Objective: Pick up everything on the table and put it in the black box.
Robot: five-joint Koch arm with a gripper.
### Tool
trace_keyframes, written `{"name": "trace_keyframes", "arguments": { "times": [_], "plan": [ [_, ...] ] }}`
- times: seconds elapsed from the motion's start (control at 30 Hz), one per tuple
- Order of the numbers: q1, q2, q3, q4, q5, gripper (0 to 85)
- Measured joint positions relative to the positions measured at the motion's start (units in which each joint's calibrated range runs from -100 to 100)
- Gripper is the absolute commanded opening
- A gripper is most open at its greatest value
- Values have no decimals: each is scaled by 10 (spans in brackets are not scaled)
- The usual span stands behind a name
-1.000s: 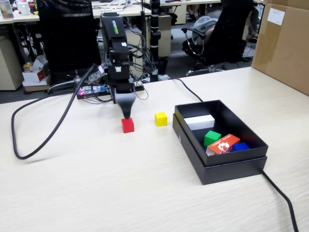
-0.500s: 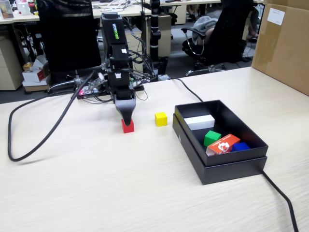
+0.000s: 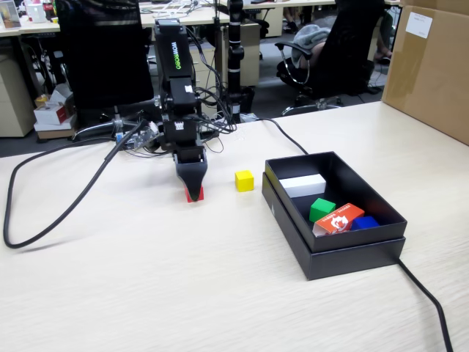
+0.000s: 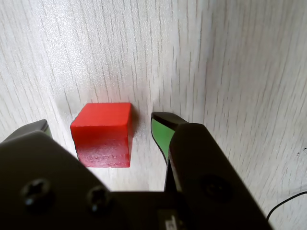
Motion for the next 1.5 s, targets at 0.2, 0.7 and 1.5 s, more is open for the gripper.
{"name": "trace_keyframes", "arguments": {
  "times": [0.2, 0.7, 1.5],
  "plan": [
    [-2, 26, 6, 24, 1, 242],
    [-10, 6, 16, 43, -2, 161],
    [153, 135, 587, -122, 50, 12]
  ]
}}
